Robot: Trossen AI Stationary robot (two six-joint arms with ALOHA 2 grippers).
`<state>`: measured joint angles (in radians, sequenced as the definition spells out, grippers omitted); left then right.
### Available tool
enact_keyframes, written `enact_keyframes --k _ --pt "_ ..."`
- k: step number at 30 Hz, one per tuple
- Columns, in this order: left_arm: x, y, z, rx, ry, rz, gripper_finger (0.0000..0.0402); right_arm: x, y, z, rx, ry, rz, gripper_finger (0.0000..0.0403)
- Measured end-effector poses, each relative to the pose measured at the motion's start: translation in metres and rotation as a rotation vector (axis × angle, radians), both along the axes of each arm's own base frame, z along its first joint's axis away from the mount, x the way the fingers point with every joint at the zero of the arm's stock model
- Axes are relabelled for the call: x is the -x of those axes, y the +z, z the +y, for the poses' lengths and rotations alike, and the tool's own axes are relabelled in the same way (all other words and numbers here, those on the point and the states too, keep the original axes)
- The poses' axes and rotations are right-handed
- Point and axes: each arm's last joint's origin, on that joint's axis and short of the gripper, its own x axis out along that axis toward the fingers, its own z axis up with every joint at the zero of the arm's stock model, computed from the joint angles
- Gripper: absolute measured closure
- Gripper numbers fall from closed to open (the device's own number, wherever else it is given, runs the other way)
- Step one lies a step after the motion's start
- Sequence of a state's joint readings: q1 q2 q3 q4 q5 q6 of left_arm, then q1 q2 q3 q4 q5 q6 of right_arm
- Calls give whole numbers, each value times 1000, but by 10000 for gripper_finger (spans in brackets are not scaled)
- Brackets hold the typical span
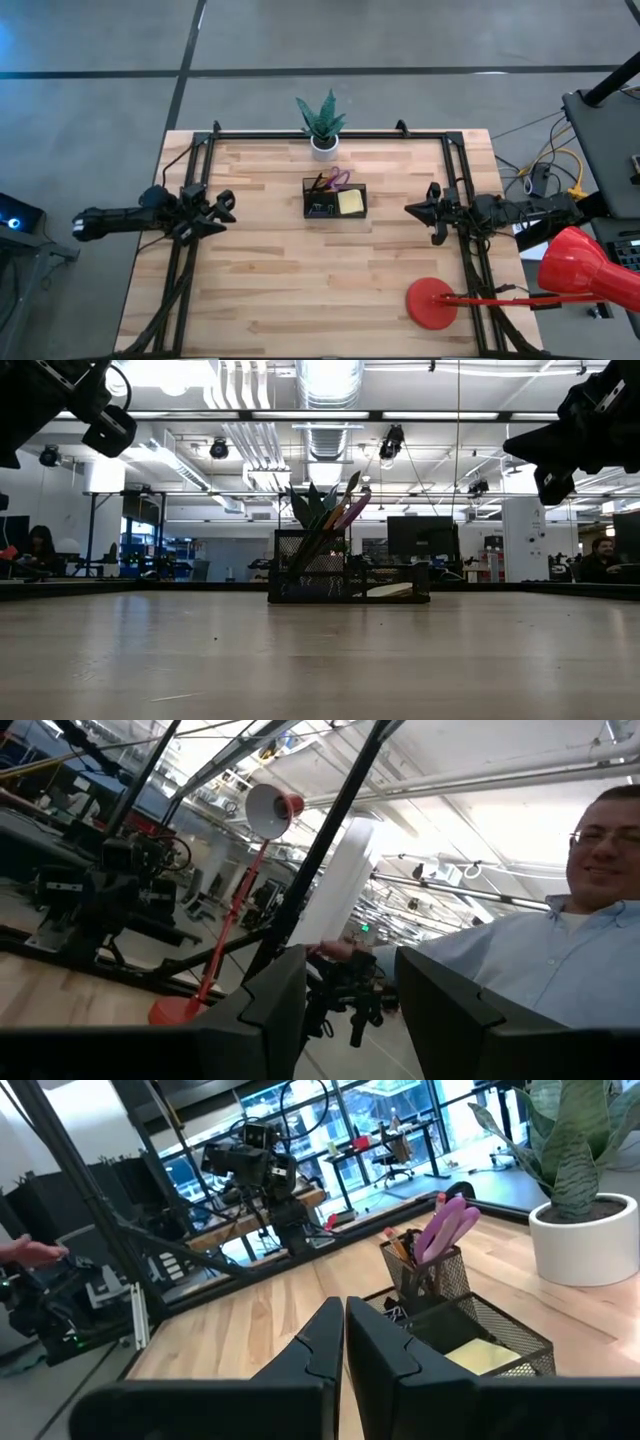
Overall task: Pick and place office supplies into organizer
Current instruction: Return to Home Position
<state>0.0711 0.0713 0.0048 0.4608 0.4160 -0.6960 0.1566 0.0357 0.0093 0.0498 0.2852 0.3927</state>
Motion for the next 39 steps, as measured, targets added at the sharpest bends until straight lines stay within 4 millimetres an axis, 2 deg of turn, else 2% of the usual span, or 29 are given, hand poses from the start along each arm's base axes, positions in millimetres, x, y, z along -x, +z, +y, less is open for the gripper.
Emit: enact_keyframes --k 6,11,15,25,39 --pt "-3 -3 0 2 1 38 261 1 2 0 -3 -3 -20 394" --pt "-6 -16 1 13 1 189 261 2 4 -1 -6 -3 -40 394" --pt "-7 -22 1 17 1 245 261 2 3 -1 -6 -3 -39 394" --pt "-2 -17 0 13 0 185 261 2 3 0 -4 -2 -27 394" --pt "-3 -18 0 14 1 189 261 2 3 0 -5 -2 -28 394"
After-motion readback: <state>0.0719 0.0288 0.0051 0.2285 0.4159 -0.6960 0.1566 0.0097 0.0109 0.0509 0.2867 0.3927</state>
